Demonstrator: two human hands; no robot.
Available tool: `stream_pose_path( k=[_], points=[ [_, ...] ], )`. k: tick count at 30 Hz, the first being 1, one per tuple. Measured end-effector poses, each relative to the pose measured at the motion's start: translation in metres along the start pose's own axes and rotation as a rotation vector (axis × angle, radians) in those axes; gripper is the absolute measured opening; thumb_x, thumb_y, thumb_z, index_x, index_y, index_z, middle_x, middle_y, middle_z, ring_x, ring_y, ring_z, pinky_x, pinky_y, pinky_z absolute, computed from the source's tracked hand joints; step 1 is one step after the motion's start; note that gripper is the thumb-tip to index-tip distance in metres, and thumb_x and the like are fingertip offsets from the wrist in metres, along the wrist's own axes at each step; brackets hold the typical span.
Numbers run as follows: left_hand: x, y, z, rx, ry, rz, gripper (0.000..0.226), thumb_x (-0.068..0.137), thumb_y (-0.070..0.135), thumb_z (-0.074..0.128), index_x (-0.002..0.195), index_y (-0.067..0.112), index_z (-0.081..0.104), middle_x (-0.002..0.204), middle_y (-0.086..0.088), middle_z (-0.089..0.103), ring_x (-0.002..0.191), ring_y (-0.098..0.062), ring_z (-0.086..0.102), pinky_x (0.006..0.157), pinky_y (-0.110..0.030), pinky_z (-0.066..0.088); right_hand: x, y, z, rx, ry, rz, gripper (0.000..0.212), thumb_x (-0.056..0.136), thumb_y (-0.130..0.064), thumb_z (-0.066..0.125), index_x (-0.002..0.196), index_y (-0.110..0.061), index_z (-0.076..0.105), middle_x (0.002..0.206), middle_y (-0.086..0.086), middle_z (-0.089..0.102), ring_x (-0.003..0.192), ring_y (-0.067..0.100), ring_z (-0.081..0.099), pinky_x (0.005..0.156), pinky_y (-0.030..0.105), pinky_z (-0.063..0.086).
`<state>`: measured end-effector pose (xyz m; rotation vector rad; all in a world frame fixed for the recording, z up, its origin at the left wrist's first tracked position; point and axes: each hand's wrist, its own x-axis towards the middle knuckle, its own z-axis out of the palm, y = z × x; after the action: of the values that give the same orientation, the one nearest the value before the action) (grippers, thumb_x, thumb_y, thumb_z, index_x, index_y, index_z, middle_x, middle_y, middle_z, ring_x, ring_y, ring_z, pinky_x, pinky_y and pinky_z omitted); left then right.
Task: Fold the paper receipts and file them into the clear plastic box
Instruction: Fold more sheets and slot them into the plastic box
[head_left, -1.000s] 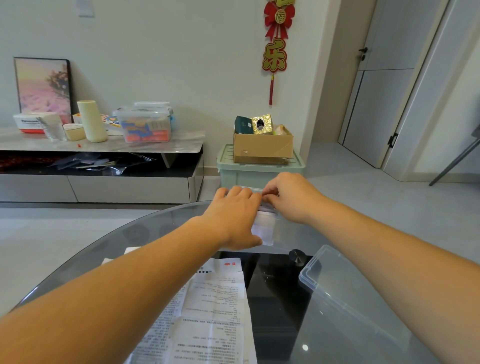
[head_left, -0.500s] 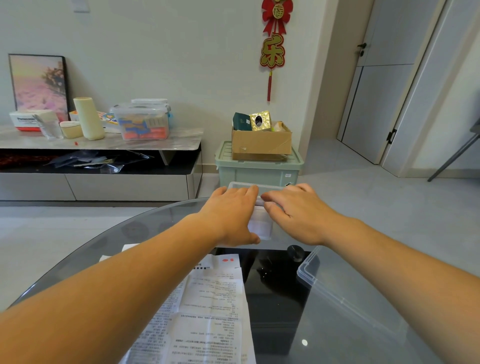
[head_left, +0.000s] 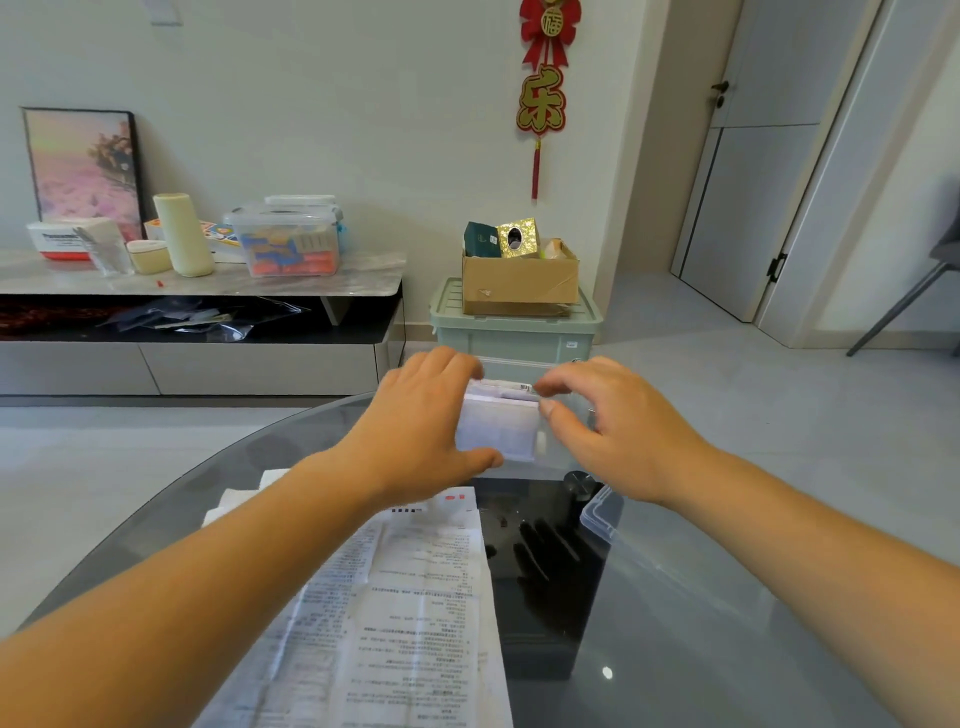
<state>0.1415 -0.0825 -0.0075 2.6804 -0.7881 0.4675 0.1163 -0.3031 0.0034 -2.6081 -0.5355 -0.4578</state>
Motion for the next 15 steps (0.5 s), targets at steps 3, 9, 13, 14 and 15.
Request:
stream_pose_path(
  k=[3, 9, 13, 14, 15],
  points=[
    [-0.049, 0.005, -0.018, -0.130, -0.060, -0.071, 0.044, 0.081, 0.057, 0.071, 0.112, 0.040, 0.044, 0.110, 0.023, 0.047, 0.096, -0.005, 0.053, 0.083, -0.019, 0.051, -0.041, -0.026, -0.004, 0.095, -0.086, 0.017, 0.017, 0.098, -0.036, 0.054, 0.108, -0.033, 0.067, 0.104, -0.024, 0.059, 0.106, -0.001, 0.050, 0.088, 0.021, 0.046],
    [-0.149, 0.010, -0.048, -0.104, -0.295, -0.078, 0.018, 0.089, 0.054, 0.061, 0.095, 0.039, 0.055, 0.099, 0.025, 0.052, 0.093, 0.003, 0.052, 0.083, -0.017, 0.046, -0.126, -0.089, -0.003, 0.196, -0.399, -0.013, 0.027, 0.091, -0.053, 0.059, 0.115, -0.041, 0.064, 0.126, -0.034, 0.053, 0.124, -0.015, 0.037, 0.108, 0.021, 0.037],
    [-0.193, 0.026, -0.059, -0.061, -0.349, -0.016, 0.031, 0.086, 0.066, 0.052, 0.107, 0.043, 0.058, 0.116, 0.030, 0.045, 0.109, 0.006, 0.045, 0.099, -0.016, 0.038, -0.158, -0.129, 0.000, 0.216, -0.543, -0.051, 0.039, 0.094, -0.057, 0.055, 0.129, -0.039, 0.058, 0.148, -0.032, 0.037, 0.125, -0.020, 0.023, 0.115, 0.015, 0.018],
    [-0.202, 0.031, -0.063, -0.054, -0.355, -0.016, 0.036, 0.085, 0.068, 0.051, 0.110, 0.044, 0.057, 0.121, 0.030, 0.044, 0.112, 0.006, 0.043, 0.102, -0.017, 0.036, -0.164, -0.137, 0.000, 0.217, -0.565, -0.053, 0.041, 0.094, -0.057, 0.055, 0.131, -0.039, 0.056, 0.151, -0.031, 0.033, 0.125, -0.019, 0.021, 0.114, 0.015, 0.015],
    [-0.209, 0.036, -0.065, -0.046, -0.374, -0.022, 0.041, 0.084, 0.070, 0.052, 0.116, 0.045, 0.055, 0.126, 0.030, 0.042, 0.117, 0.006, 0.041, 0.105, -0.017, 0.033, -0.170, -0.142, 0.000, 0.218, -0.575, -0.052, 0.044, 0.094, -0.057, 0.057, 0.133, -0.039, 0.054, 0.153, -0.030, 0.031, 0.129, -0.017, 0.021, 0.115, 0.015, 0.015]
  ],
)
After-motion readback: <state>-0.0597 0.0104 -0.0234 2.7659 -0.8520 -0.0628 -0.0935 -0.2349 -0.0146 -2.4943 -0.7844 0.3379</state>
